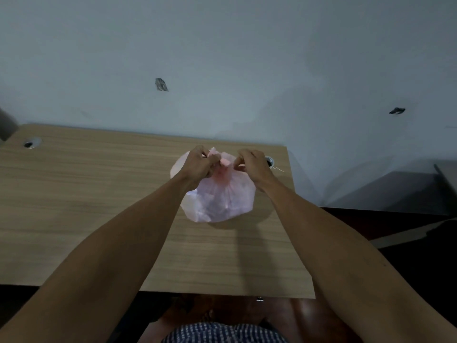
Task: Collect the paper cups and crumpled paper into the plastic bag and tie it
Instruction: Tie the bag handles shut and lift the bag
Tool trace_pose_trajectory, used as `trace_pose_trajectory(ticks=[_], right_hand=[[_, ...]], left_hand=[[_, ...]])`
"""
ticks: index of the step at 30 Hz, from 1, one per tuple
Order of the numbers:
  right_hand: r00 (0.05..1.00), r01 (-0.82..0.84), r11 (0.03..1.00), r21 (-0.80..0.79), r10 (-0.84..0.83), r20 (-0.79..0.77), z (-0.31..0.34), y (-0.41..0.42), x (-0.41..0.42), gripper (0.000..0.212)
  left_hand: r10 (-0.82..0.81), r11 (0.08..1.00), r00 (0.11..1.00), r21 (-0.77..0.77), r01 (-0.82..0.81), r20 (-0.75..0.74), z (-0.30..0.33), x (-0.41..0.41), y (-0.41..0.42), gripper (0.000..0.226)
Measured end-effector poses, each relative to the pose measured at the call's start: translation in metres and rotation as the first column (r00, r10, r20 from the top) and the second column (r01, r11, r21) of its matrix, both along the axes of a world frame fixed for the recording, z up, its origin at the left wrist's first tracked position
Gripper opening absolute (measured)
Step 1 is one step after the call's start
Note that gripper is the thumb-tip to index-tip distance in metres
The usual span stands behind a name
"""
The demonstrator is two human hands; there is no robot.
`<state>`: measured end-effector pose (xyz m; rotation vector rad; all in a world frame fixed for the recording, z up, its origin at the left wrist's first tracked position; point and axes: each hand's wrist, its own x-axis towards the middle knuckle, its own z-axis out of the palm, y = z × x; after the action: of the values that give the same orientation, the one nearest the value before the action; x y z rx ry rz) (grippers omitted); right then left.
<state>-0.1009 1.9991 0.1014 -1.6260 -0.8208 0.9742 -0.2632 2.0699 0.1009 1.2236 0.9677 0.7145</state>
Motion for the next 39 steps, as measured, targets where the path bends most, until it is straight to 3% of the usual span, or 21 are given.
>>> trace_pose_trajectory(ticks=[5,9,12,17,23,25,28,30,33,36,39], right_hand=[[0.964,-0.211,0.969,-0.127,0.228,0.139,-0.002,-0.009,-0.011,0.038],[0.957,-0.213,0.968,-0.135,0.235,0.169,-0.003,-0.007,-0.021,0.027],[0.943,-0.223,0.967,-0.122,0.246,0.223,-0.006,-0.001,-0.024,0.037],[0.874,-0.231,0.966,-0.116,0.258,0.412,-0.007,-0.002,-0.017,0.023],[0.859,-0.185,0.956,-0.226,0.269,0.435,-0.023,-0.003,-0.011,0.014],[0.852,-0.154,0.957,-0.247,0.256,0.457,-0.027,-0.001,-0.013,0.016],[0.869,-0.118,0.96,-0.254,0.224,0.441,-0.031,0.001,-0.013,0.038],[0.895,-0.098,0.964,-0.245,0.193,0.403,-0.037,0.001,-0.014,0.042],[0.923,-0.021,0.966,-0.256,0.117,0.366,-0.049,-0.001,-0.02,0.023],[0.945,0.028,0.944,-0.33,0.082,0.316,-0.06,0.0,-0.027,0.085],[0.963,0.057,0.931,-0.361,0.043,0.265,-0.07,0.001,-0.035,0.098]], left_hand=[[0.021,0.999,0.997,0.03,-0.019,-0.073,-0.006,-0.012,-0.002,0.02],[0.022,0.999,0.99,0.052,-0.014,-0.143,-0.012,-0.022,-0.001,0.018],[0.113,0.99,0.969,0.102,-0.093,-0.22,-0.013,-0.026,0.002,0.023],[0.296,0.946,0.87,0.245,-0.211,-0.393,-0.017,-0.045,0.018,0.033],[0.362,0.929,0.792,0.255,-0.267,-0.492,-0.031,-0.067,0.026,0.033],[0.353,0.935,0.749,0.243,-0.258,-0.561,-0.034,-0.068,0.021,0.029],[0.308,0.951,0.687,0.218,-0.217,-0.658,-0.032,-0.07,0.014,0.031],[0.33,0.944,0.665,0.234,-0.232,-0.671,-0.033,-0.068,0.01,0.039],[0.411,0.91,0.701,0.216,-0.354,-0.583,-0.041,-0.067,0.004,0.072],[0.402,0.902,0.754,0.085,-0.423,-0.52,-0.052,-0.07,0.003,0.112],[0.35,0.908,0.771,-0.011,-0.42,-0.532,-0.064,-0.074,0.003,0.122]])
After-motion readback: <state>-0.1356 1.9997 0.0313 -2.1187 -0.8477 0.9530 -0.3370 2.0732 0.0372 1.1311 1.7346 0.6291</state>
